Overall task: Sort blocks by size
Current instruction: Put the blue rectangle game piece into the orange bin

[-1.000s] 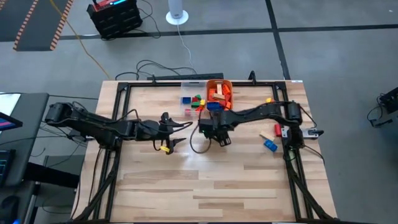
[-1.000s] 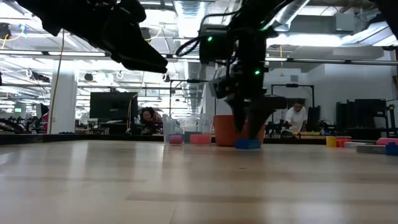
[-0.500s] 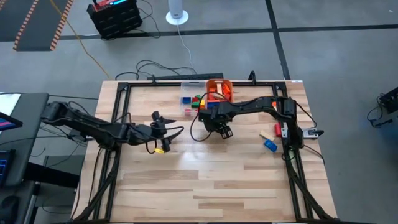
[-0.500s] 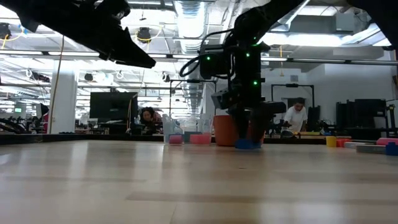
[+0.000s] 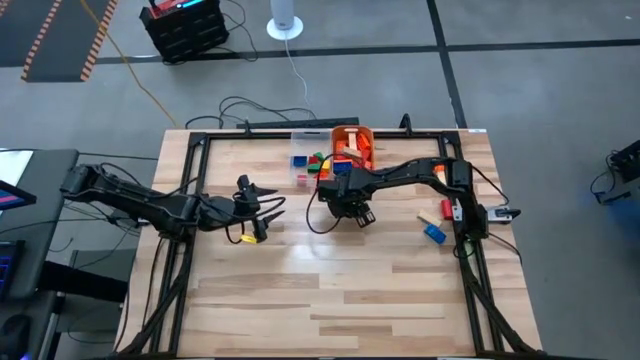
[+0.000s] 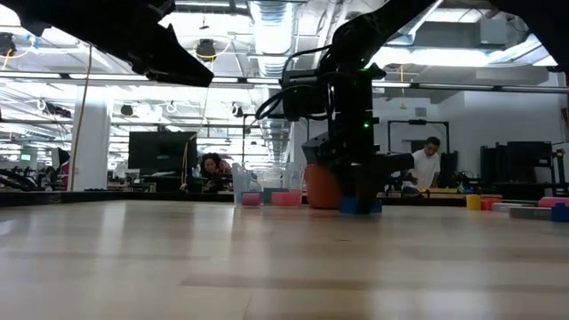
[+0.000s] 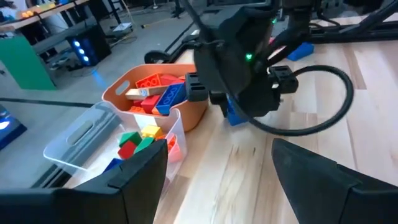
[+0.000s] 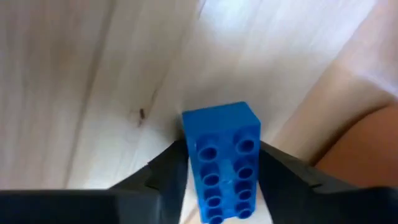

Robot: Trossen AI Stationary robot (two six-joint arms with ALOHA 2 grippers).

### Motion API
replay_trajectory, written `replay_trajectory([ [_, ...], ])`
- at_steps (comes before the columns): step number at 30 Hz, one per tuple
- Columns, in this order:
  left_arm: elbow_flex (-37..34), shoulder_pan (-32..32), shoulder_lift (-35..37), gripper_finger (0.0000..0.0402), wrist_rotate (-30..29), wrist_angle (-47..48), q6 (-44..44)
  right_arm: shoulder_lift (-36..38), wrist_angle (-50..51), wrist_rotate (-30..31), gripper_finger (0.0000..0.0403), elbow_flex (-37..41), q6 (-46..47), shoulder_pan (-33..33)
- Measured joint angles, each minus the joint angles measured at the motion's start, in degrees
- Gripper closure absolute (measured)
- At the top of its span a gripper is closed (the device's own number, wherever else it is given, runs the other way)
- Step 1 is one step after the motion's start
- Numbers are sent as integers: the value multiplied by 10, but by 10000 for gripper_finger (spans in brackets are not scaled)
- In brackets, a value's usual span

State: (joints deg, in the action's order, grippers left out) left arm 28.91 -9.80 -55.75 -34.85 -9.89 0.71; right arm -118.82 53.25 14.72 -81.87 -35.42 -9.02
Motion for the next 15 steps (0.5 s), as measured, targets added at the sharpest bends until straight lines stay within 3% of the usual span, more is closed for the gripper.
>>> replay_trajectory([
  [4,0,0,14,121,0,24,-12,-11,5,8,239,-1,3,14],
  [10,0,0,15,121,0,29,-14,-3,55,29,239,-25,47,33],
  [15,0,0,14,121,0,33,-15,64,54,28,226,-47,65,24],
])
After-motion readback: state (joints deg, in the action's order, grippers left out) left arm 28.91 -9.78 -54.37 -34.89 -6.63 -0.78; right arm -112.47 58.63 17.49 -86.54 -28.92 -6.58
